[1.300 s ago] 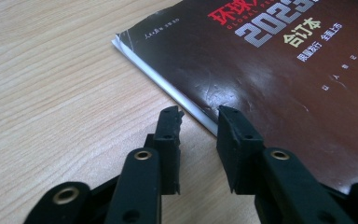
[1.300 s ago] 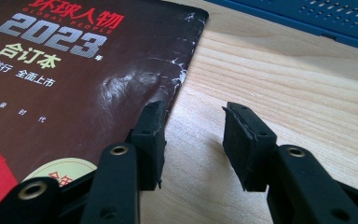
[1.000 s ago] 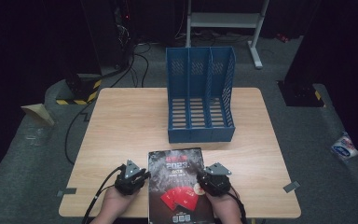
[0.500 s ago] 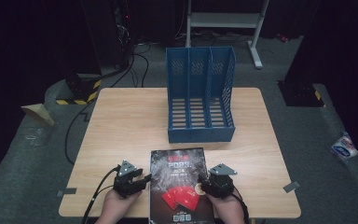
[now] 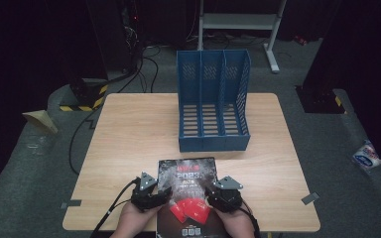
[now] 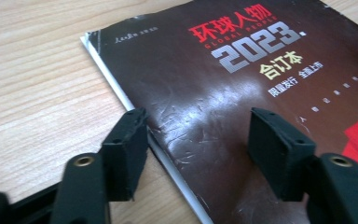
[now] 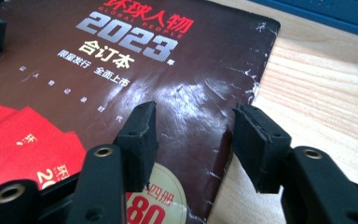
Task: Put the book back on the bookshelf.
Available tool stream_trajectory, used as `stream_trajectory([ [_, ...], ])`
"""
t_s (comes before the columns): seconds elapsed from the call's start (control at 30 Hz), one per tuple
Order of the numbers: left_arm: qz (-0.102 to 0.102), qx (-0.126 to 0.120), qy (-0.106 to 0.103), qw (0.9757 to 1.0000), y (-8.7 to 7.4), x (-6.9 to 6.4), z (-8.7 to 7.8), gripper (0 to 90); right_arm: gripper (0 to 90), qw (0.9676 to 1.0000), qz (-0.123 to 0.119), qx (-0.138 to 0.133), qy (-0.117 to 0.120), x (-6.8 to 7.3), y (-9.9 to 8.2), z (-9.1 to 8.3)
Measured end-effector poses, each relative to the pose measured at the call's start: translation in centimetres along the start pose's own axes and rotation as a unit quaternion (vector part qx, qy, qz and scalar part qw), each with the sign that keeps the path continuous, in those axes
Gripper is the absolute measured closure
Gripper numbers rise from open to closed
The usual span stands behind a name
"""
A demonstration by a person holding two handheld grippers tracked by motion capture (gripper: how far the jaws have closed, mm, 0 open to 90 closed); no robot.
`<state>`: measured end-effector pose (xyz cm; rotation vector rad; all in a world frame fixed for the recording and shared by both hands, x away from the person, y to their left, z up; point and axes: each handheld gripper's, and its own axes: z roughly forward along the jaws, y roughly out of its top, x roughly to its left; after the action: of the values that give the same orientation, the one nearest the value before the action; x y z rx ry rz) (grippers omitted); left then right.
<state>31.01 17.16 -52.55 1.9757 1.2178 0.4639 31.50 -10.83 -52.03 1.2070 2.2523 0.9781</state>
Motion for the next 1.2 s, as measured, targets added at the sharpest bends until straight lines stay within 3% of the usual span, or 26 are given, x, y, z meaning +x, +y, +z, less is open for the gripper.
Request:
stream_trajectory([
  [0.07, 0.002, 0.002, 0.004, 1.0000, 0.2, -0.1, 0.2, 40.7, 51.8, 1.0000, -0.001, -0.002, 0.000, 0.0, 0.0, 0.1],
  [0.13, 0.015, 0.005, 0.000, 0.9999, 0.9, -0.4, 0.9, 43.3, 56.5, 0.9996, -0.001, -0.006, 0.028, 0.0, 0.2, 0.3],
  [0.2, 0.016, 0.004, -0.003, 0.9999, 1.4, -0.5, 1.6, 43.6, 55.9, 0.9999, -0.012, -0.002, 0.012, 0.3, 0.6, 0.7],
  [0.3, 0.015, 0.005, -0.005, 0.9999, 1.6, -0.5, 1.7, 44.5, 48.7, 0.9998, -0.001, 0.005, 0.019, -0.1, 1.0, 0.9],
  [0.4, 0.014, 0.012, -0.011, 0.9998, 1.5, -0.1, 1.4, 47.2, 45.7, 0.9998, 0.020, 0.005, 0.007, -1.2, 0.7, 0.3],
  [0.47, 0.020, 0.016, -0.011, 0.9996, 1.2, 0.0, 0.9, 44.0, 43.2, 0.9991, 0.042, 0.009, 0.001, -2.3, 0.3, -0.3],
  [0.57, 0.008, 0.019, -0.023, 0.9995, 0.5, -0.2, 0.1, 38.1, 40.9, 0.9972, 0.071, 0.023, 0.004, -3.4, -0.4, -0.8],
  [0.6, 0.004, 0.018, -0.025, 0.9995, 0.4, -0.3, 0.1, 31.2, 40.8, 0.9977, 0.063, 0.026, 0.001, -3.1, -0.6, -0.8],
  [0.67, -0.004, 0.013, -0.022, 0.9997, 0.0, -0.8, -0.1, 27.9, 40.9, 0.9979, 0.059, 0.027, 0.003, -2.9, -0.5, -0.8],
  [0.77, 0.002, 0.015, -0.013, 0.9998, 0.0, -1.1, 0.0, 26.4, 39.0, 0.9982, 0.053, 0.021, 0.021, -1.9, -0.4, -0.5],
  [0.8, -0.005, 0.014, -0.021, 0.9997, 0.1, -0.9, 0.0, 26.4, 38.9, 0.9982, 0.053, 0.023, 0.015, -1.5, -0.3, -0.4],
  [0.83, -0.010, 0.013, -0.029, 0.9994, 0.1, -0.8, -0.1, 26.7, 39.2, 0.9979, 0.056, 0.022, 0.024, -1.3, -0.2, -0.3],
  [0.87, -0.016, 0.013, -0.025, 0.9995, 0.1, -0.8, -0.1, 28.0, 39.2, 0.9970, 0.066, 0.018, 0.036, -1.3, -0.2, -0.3],
  [0.93, 0.002, 0.012, -0.008, 0.9999, 0.0, -1.0, -0.1, 33.3, 37.7, 0.9930, 0.100, 0.016, 0.061, -1.7, 0.0, -0.2],
  [0.97, 0.006, 0.012, -0.001, 0.9999, 0.0, -1.2, -0.1, 33.3, 37.7, 0.9930, 0.100, 0.016, 0.061, -1.7, 0.0, -0.2],
  [1.07, 0.012, 0.011, 0.004, 0.9999, 0.0, -1.2, -0.1, 33.8, 40.4, 0.9840, 0.154, 0.010, 0.089, -2.7, -0.1, -0.2],
  [1.2, 0.004, 0.008, 0.004, 1.0000, -0.2, -1.3, -0.1, 36.0, 42.6, 0.9802, 0.172, 0.000, 0.098, -3.0, -0.3, -0.4],
])
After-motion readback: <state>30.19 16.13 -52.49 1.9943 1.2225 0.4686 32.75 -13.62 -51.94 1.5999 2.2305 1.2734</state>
